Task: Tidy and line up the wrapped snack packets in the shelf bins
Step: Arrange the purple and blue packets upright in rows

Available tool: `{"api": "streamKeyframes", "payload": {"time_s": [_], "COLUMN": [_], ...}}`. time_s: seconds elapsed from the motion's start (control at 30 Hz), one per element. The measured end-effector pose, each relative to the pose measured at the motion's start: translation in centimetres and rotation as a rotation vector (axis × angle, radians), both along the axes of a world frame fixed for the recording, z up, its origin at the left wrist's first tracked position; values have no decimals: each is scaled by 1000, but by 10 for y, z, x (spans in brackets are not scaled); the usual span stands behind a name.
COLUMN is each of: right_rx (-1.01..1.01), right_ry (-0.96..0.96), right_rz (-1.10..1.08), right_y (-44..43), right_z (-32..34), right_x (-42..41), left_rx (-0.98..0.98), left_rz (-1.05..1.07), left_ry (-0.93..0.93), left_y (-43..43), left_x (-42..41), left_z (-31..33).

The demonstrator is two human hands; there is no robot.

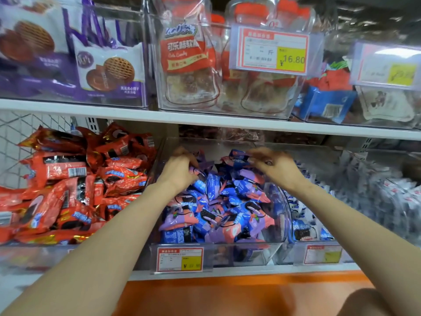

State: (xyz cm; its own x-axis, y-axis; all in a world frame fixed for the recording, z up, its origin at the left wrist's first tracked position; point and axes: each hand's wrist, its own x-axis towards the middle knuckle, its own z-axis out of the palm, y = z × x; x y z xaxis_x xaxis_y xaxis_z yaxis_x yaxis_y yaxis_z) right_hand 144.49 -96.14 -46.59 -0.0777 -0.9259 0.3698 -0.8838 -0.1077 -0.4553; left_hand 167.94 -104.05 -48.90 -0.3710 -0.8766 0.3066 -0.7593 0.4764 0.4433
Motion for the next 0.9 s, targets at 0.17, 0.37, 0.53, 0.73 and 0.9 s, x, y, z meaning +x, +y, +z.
{"api": "streamKeyframes", "payload": {"time_s": [0.17, 0.37, 0.53, 0.73, 0.9], "right_rx": [-152, -143, -123, -105, -67], "right_ry": [-198, -289, -280, -202, -149], "right_rz": [-59, -50, -15, 21, 132], "right_y": [9, 20, 27, 39, 46], "right_z": [9, 12, 8, 10, 16], "right_x": [-9, -12, -16, -13, 0], "left_rx": [-55, 441, 460, 254, 188], "left_rz": [-83, -587, -670, -635, -425], "left_ry": [267, 327, 74, -20, 168], "left_y": [10, 59, 83, 91, 70], "left_x": [-6, -35, -64, -78, -40], "left_z": [23, 43, 22, 13, 43]}}
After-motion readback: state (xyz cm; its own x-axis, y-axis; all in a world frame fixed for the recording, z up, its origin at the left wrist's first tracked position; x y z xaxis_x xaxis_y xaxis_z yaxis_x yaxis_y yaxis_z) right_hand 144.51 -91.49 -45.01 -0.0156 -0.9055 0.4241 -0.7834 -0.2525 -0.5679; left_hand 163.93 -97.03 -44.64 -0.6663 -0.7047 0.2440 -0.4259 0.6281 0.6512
